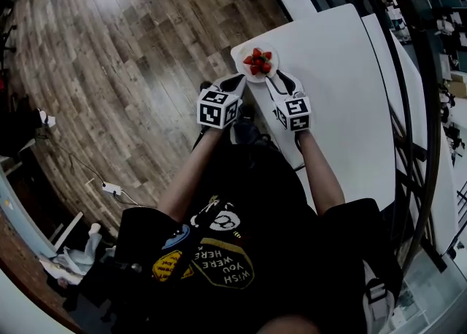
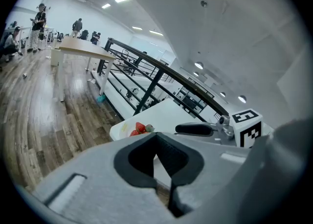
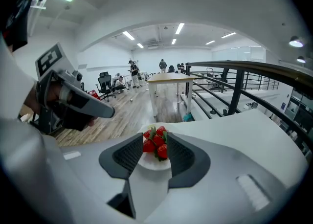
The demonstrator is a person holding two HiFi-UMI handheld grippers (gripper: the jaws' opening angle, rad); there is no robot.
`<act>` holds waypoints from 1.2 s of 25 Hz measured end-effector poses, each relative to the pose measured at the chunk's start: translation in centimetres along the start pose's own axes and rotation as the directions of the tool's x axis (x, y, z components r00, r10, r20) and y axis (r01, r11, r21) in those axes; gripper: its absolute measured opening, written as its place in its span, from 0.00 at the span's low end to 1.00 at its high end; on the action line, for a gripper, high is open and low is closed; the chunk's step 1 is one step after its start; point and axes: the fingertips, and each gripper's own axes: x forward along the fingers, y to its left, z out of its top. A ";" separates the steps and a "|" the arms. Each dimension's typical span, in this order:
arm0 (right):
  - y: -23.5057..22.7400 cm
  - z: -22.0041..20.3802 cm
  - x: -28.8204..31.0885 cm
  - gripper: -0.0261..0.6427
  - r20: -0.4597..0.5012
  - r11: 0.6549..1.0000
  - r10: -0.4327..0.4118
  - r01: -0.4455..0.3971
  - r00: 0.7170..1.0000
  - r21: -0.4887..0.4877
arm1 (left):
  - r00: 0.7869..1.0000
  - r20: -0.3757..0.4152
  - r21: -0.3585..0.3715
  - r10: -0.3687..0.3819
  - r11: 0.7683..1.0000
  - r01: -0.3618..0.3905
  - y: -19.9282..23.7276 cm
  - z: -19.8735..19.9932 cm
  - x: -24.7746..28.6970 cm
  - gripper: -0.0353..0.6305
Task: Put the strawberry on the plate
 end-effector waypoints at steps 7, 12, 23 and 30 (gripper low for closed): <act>0.4 2.8 -7.0 0.23 0.170 0.991 -0.010 -0.012 0.985 0.130 | 0.992 0.109 0.030 0.056 0.998 -0.059 -3.8 0.2 -3.2 0.06; 0.8 3.5 -12.2 0.18 0.237 0.976 -0.005 -0.048 0.971 0.215 | 0.977 0.198 0.043 0.078 0.995 -0.088 -7.8 0.6 -6.8 0.06; 3.3 5.2 -20.9 0.09 0.377 0.955 -0.075 -0.043 0.923 0.293 | 0.939 0.343 0.158 0.019 0.984 -0.078 -14.3 3.4 -14.4 0.06; 7.9 5.1 -25.9 0.05 0.409 0.942 -0.107 -0.039 0.906 0.335 | 0.947 0.320 0.260 -0.031 0.964 -0.056 -18.4 1.2 -18.0 0.06</act>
